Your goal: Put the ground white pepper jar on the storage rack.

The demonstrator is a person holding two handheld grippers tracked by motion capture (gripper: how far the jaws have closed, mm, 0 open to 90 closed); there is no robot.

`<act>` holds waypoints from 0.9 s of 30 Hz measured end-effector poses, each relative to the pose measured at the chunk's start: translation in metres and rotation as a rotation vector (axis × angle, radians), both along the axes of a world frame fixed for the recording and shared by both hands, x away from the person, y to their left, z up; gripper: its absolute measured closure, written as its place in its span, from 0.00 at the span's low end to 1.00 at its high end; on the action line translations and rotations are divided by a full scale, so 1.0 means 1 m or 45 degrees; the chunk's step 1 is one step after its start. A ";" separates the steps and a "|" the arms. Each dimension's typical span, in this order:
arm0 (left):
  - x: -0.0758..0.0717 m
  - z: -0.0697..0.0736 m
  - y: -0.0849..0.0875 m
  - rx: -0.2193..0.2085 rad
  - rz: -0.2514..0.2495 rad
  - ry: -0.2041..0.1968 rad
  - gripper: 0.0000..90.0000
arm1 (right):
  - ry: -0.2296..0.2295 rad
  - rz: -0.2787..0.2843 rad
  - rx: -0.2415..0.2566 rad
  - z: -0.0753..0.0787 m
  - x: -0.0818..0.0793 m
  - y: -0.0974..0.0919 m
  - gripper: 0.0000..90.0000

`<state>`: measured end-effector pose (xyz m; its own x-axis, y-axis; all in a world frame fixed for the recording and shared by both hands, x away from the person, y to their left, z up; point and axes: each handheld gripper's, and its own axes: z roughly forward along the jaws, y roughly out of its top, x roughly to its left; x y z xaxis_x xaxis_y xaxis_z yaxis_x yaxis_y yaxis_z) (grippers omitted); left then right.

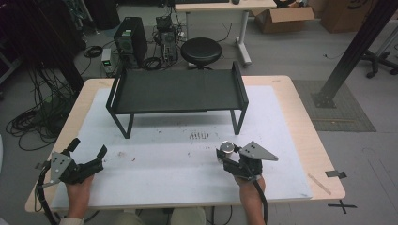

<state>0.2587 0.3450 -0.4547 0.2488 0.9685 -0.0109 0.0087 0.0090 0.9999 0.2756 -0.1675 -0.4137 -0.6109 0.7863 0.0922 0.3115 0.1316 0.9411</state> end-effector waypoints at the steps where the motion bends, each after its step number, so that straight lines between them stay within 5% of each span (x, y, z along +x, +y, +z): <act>1: 0.000 0.000 0.000 0.000 0.000 0.000 0.00 | -0.003 0.001 0.002 0.002 0.000 0.000 0.54; 27: 0.000 0.000 0.000 0.000 0.000 0.002 0.00 | -0.093 0.095 0.010 0.077 0.018 0.014 0.54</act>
